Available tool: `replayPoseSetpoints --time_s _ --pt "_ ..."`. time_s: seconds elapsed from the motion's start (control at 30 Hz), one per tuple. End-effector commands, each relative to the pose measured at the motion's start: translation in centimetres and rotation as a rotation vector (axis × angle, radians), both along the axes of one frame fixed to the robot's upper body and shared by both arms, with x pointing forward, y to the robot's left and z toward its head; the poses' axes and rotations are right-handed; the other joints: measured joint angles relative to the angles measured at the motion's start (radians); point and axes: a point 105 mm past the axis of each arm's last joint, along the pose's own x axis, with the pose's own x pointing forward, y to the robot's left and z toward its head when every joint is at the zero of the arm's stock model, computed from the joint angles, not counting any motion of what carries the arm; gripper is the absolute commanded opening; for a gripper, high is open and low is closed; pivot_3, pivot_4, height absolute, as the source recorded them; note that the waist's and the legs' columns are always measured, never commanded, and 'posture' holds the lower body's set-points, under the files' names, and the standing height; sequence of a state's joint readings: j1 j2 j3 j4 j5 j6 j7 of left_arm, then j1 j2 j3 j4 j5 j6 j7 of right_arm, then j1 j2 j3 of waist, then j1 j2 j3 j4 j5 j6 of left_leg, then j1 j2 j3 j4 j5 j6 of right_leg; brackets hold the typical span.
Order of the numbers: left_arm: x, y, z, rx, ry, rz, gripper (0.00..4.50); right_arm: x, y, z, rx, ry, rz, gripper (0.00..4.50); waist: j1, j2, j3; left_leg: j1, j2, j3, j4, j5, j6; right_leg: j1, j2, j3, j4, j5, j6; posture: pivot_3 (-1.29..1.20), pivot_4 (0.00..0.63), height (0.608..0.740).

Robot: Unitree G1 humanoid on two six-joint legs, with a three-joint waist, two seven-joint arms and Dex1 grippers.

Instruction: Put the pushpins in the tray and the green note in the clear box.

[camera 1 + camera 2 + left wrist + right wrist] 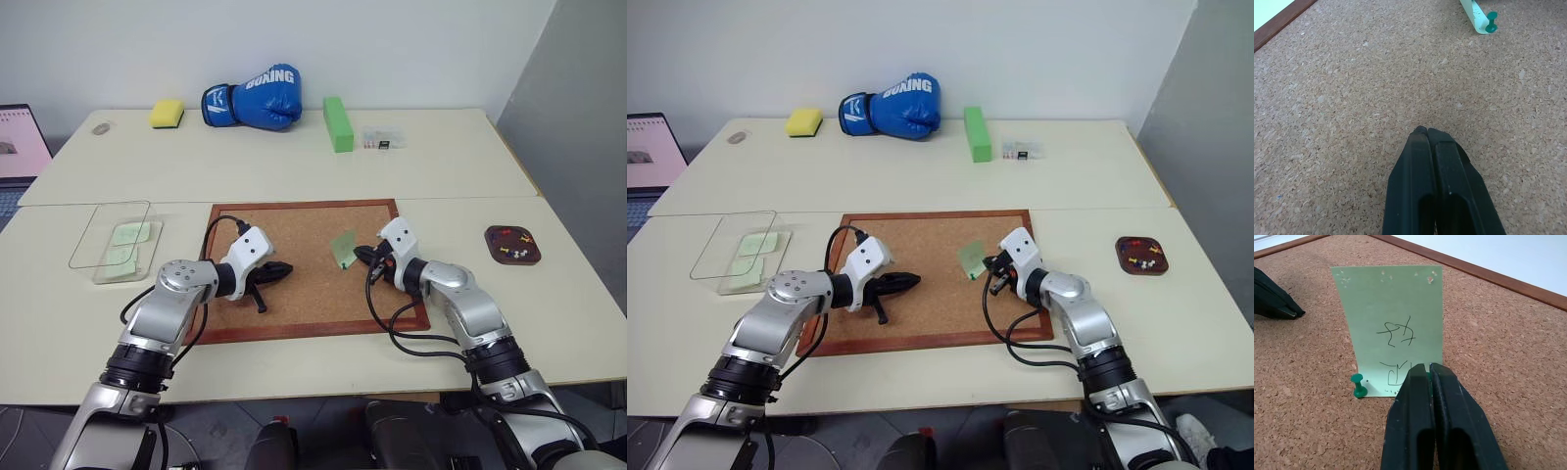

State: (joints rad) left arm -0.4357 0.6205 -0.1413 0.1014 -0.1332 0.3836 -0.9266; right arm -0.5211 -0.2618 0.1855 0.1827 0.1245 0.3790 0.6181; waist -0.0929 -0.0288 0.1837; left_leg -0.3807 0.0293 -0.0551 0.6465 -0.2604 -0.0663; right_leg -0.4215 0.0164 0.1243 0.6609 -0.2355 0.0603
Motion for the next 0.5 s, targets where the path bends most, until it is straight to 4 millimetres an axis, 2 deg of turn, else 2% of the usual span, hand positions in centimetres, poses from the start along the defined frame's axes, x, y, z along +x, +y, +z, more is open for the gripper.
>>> replayPoseSetpoints --time_s 0.03,0.1,0.4,0.5 --pt "-0.24 0.36 -0.13 0.017 0.005 0.003 0.0 0.18 -0.27 1.45 0.02 -0.049 -0.008 1.04 0.0 0.0 0.0 0.0 0.0 0.0 0.0 0.0 0.0 0.0 0.0 0.0 0.0 0.0 0.0 0.0 0.15 0.74" --pt "-0.21 0.34 -0.09 0.017 0.004 0.002 0.0 0.16 -0.17 1.36 0.015 -0.048 -0.004 1.37 0.0 0.0 0.0 0.0 0.0 0.0 0.0 0.0 0.0 0.0 0.0 0.0 0.0 0.0 0.0 0.0 0.15 0.74" --pt "-0.19 0.34 -0.05 0.019 0.003 0.003 0.0 0.17 -0.05 1.03 0.019 -0.033 0.002 1.37 0.0 0.0 0.0 0.0 0.0 0.0 0.0 0.0 0.0 0.0 0.0 0.0 0.0 0.0 0.0 0.0 0.15 0.74" --pt "-0.23 0.28 -0.09 0.017 0.004 0.003 0.0 0.17 -0.08 1.04 0.021 -0.031 0.004 0.93 0.0 0.0 0.0 0.0 0.0 0.0 0.0 0.0 0.0 0.0 0.0 0.0 0.0 0.0 0.0 0.0 0.15 0.74"
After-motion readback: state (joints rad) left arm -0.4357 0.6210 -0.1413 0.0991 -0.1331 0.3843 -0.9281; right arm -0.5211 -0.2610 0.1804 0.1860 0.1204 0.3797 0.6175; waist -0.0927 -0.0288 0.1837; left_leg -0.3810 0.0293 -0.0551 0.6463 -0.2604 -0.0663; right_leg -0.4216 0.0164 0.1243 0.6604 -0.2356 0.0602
